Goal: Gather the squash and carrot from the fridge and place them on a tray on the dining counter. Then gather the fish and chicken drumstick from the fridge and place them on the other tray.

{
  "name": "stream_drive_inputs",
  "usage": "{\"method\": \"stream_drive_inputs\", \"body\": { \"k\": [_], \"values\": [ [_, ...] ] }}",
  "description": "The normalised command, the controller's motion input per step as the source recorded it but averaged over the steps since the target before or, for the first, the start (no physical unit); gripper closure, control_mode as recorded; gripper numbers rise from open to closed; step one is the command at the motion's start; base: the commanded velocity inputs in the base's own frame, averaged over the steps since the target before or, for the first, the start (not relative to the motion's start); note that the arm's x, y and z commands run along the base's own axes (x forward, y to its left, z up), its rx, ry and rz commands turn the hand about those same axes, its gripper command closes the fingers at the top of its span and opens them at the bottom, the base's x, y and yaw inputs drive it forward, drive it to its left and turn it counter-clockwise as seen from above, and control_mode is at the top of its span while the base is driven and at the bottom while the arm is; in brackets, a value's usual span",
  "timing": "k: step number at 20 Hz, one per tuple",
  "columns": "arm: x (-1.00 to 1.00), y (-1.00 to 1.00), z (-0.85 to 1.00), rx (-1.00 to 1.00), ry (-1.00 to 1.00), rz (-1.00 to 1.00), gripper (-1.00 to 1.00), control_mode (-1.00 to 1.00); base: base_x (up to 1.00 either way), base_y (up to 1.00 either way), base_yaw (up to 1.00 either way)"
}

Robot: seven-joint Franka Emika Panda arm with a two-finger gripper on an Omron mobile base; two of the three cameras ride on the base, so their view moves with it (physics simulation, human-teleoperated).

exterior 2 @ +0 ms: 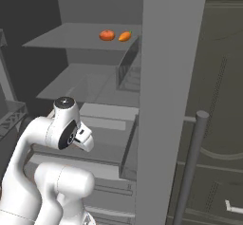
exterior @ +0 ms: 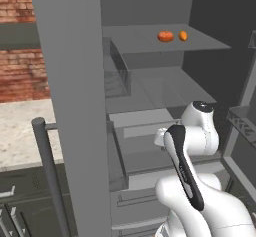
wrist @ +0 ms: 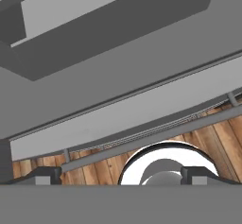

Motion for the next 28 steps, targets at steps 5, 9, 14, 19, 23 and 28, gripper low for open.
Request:
{"method": "stream_drive_inputs", "body": {
  "k": [5, 9, 14, 19, 23, 28],
  "values": [
    [0.00, 0.00, 0.00, 0.00, 0.00, 0.00, -1.00, 1.00, 0.82, -0.06, 0.05],
    [0.00, 0.00, 0.00, 0.00, 0.00, 0.00, -1.00, 1.00, 0.75, -0.04, 0.03],
    [0.00, 0.00, 0.00, 0.00, 0.00, 0.00, -1.00, 1.00, 0.05, 0.00, 0.00],
    [0.00, -0.01, 0.04, -0.01, -0.04, 0.00, -1.00, -1.00, 0.00, 0.00, 0.00],
    [-0.01, -0.06, 0.54, -0.15, -0.20, 0.00, -1.00, -1.00, 0.00, 0.00, 0.00],
    [-0.15, -0.25, 0.58, -0.16, -0.26, 0.01, -1.00, -1.00, 0.00, 0.00, 0.00]
  ]
}}
